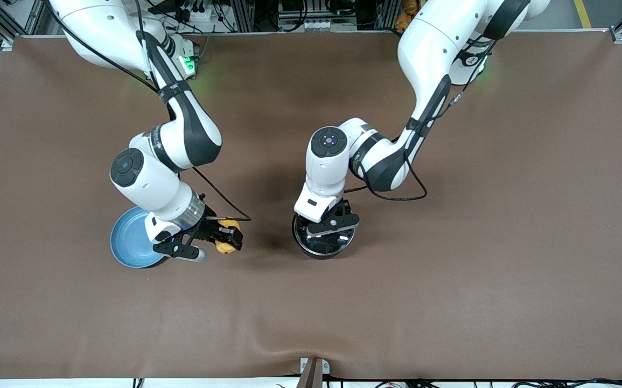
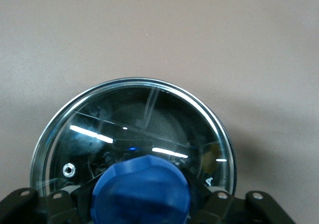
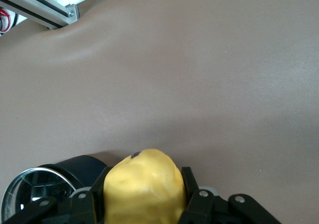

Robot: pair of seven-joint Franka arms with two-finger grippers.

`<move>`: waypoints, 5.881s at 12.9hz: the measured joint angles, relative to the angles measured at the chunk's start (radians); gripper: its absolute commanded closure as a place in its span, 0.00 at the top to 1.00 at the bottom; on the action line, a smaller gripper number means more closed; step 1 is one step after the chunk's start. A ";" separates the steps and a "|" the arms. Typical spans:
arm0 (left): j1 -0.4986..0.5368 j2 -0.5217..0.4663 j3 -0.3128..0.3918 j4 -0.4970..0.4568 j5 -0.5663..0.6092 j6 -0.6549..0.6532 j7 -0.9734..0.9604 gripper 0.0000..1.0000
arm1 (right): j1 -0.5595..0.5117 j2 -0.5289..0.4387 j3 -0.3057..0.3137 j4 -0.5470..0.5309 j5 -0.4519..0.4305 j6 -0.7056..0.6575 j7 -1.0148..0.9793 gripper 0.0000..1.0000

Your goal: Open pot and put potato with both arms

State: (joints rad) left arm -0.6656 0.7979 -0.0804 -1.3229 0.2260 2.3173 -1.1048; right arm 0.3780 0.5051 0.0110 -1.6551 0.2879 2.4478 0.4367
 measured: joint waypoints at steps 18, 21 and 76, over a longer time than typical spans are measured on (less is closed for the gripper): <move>0.385 -0.583 0.004 -0.492 -0.177 -0.160 0.567 0.45 | 0.308 0.302 -0.004 0.251 -0.238 0.157 0.223 0.00; 0.458 -0.616 0.004 -0.561 -0.184 -0.150 0.664 0.45 | 0.322 0.375 -0.005 0.312 -0.255 0.175 0.223 0.00; 0.642 -0.750 0.034 -0.104 -0.200 -0.781 0.861 1.00 | -0.260 -0.635 -0.174 -0.164 -0.266 -0.677 -0.355 1.00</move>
State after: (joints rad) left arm -0.0235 0.0474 -0.0459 -1.4270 0.0257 1.5359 -0.2442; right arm 0.1183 -0.1303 -0.1635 -1.8191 0.0218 1.7704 0.0815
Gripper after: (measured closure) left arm 0.000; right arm 0.000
